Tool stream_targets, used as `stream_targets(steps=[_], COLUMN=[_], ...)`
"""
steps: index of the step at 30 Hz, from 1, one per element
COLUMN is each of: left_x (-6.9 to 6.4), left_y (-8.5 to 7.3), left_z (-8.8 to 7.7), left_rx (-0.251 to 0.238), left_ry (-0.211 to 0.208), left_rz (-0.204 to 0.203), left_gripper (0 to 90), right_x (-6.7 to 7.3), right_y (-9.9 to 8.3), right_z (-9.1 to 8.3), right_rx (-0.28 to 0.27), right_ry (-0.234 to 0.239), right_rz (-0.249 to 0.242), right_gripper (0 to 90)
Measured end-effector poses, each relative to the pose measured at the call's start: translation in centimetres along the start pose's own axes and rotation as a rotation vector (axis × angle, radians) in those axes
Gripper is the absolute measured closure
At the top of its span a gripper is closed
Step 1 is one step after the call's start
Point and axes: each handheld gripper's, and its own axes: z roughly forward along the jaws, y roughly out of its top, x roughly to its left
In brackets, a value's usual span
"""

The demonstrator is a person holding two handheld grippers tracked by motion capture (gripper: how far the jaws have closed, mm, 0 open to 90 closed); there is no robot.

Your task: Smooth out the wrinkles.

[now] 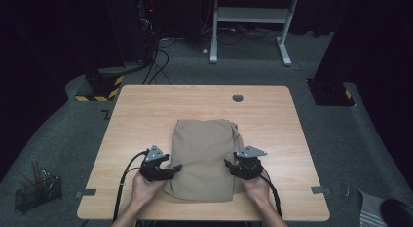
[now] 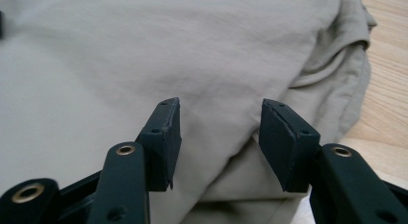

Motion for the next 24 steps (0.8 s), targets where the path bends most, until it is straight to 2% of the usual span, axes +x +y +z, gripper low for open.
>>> stream_targets(steps=[3,8,13,17,20,24], left_x=[-0.3,-0.6,-0.8,-0.6,-0.6,-0.2], left_y=[-0.5,-0.8,-1.0,-0.8,-0.5,-0.2], left_z=[0.2,0.6,1.1,1.6,1.8,2.3], left_rx=[0.017,0.025,0.031,0.035,0.031,0.037], left_ry=[0.006,0.013,0.035,0.037,0.053,0.045], left_rz=[0.017,0.015,0.026,0.019,0.029,0.010], left_gripper=[30.7,30.8,31.1,31.0,31.0,31.0], right_x=[0.7,1.1,1.0,0.8,0.5,0.0], right_y=[-0.5,-1.2,-1.6,-1.6,-1.3,-0.9], right_z=[-0.4,-0.3,0.1,0.5,0.8,1.2], right_rx=[-0.001,0.039,0.074,0.078,0.079,0.085], right_ry=[0.010,-0.004,-0.018,-0.030,-0.040,-0.051], right_rz=[-0.006,-0.026,-0.028,-0.028,-0.030,-0.018], right_gripper=[47.4,45.3,43.9,43.8,43.6,43.6])
